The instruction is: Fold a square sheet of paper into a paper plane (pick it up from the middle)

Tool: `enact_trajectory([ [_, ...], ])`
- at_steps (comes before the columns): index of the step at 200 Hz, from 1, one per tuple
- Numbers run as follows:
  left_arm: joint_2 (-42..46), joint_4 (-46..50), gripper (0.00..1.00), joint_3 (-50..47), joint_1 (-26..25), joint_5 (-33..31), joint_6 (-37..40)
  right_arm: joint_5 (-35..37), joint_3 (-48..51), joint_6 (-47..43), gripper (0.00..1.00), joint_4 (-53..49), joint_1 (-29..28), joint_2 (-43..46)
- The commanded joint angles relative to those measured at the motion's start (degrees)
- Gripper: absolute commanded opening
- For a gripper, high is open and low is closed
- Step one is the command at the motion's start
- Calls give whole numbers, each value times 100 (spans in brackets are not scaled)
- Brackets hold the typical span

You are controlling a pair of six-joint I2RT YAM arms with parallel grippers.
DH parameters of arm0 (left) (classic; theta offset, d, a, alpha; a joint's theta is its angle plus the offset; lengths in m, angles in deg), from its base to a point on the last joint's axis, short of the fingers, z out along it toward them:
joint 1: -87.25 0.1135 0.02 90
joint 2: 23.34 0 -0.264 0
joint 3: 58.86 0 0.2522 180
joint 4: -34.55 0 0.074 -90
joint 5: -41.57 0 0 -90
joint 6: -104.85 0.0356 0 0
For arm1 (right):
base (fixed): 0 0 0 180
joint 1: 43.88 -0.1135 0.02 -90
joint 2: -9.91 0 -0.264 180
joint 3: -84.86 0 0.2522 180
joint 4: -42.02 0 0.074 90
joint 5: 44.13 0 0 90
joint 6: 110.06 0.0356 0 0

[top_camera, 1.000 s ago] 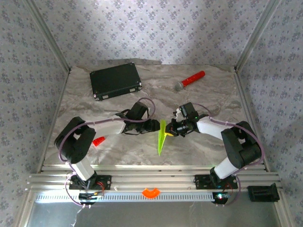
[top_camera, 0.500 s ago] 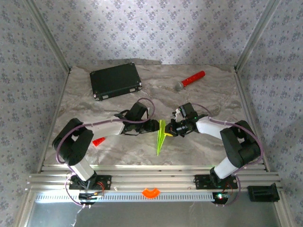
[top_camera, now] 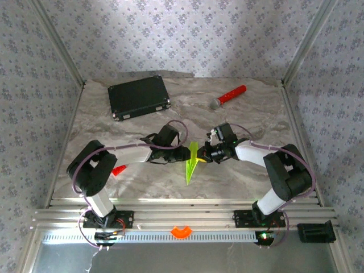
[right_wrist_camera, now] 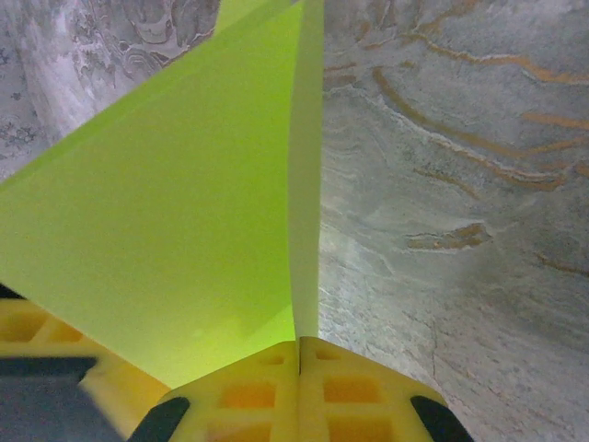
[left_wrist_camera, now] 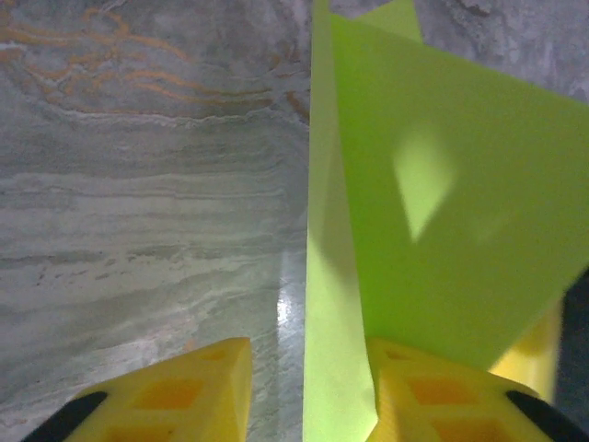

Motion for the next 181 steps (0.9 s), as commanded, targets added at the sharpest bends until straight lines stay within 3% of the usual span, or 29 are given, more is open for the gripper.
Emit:
enact_trajectory([
  [1,-137,64,29,40,-27,146,127,-152,87,97,0,153,-37,-134],
  [47,-115,309,12,31,-32,-181,191,-10,15,-97,0,-128,-31,-190],
  [78,17,732,6,27,-31,-717,174,309,-217,-443,0,-762,-50,-233],
  [143,59,1224,5,69,-25,-1267,-155,606,-601,-644,0,-1263,-73,-497],
  [181,68,999,15,128,-28,-1038,-134,410,-655,-569,2,-1040,-82,-621],
])
